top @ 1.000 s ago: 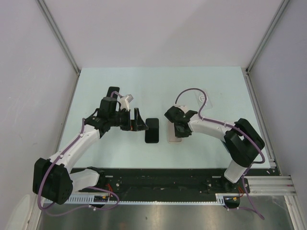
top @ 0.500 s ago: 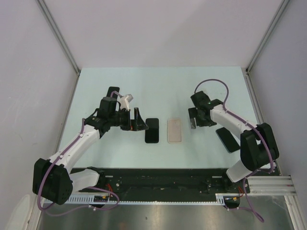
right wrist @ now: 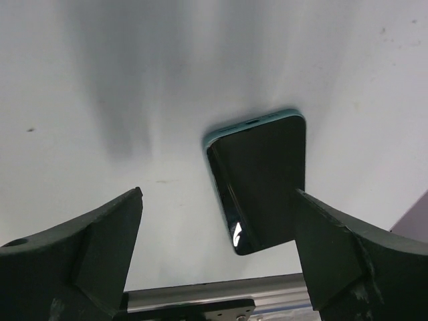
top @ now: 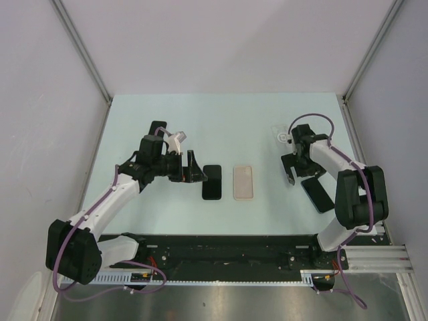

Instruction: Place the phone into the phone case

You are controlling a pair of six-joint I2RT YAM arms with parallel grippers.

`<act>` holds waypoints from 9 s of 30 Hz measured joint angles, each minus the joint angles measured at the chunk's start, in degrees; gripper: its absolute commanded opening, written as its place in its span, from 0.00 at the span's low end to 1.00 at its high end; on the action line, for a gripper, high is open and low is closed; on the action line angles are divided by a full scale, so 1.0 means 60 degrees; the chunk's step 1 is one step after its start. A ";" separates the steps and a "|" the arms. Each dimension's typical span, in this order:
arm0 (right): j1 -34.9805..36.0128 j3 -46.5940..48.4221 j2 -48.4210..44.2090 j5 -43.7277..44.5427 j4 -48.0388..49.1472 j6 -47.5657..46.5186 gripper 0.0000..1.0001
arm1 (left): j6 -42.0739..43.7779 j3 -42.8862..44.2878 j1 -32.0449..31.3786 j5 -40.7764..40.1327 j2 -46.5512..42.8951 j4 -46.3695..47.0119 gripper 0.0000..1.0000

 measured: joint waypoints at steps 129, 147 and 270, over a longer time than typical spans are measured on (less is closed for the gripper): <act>0.0033 -0.3963 -0.3144 0.0747 -0.0634 1.1741 0.00 | -0.0138 -0.0073 0.0007 0.0259 0.0047 0.0127 0.97; -0.0495 -0.3799 -0.2204 0.1993 0.1297 1.0531 0.00 | -0.0138 -0.0073 0.0015 0.0255 0.0047 0.0127 0.97; 0.1075 -0.0499 0.1370 0.2058 0.3854 0.8659 0.90 | -0.0175 -0.0146 0.0018 0.0506 0.0004 0.0273 0.98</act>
